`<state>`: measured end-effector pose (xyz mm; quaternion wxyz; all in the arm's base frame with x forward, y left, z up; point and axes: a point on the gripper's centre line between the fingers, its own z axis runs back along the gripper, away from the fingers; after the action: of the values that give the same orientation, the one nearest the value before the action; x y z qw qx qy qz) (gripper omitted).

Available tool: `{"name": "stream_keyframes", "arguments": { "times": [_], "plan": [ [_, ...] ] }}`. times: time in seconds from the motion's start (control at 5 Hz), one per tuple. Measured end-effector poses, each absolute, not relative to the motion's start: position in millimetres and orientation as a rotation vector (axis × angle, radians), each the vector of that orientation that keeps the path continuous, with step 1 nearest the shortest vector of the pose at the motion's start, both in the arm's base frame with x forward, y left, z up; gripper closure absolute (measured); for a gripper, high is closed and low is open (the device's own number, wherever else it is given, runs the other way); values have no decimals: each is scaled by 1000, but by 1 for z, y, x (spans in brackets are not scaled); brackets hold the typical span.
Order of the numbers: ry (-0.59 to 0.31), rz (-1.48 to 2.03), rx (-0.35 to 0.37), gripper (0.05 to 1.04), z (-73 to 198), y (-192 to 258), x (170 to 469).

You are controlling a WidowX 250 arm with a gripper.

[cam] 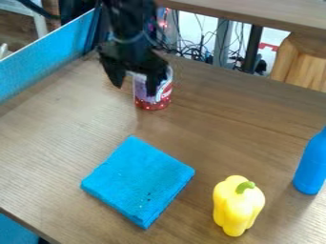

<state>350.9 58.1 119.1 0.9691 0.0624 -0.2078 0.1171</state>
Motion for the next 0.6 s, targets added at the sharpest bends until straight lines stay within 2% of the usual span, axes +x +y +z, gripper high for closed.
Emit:
{"name": "stream_keyframes", "arguments": {
  "times": [0.2, 0.4, 0.6],
  "plan": [
    [-362, 252, 101, 83, 138, 55, 319],
    [-231, 304, 42, 83, 165, 50, 285],
    [-286, 454, 154, 83, 203, 46, 262]
  ]
}}
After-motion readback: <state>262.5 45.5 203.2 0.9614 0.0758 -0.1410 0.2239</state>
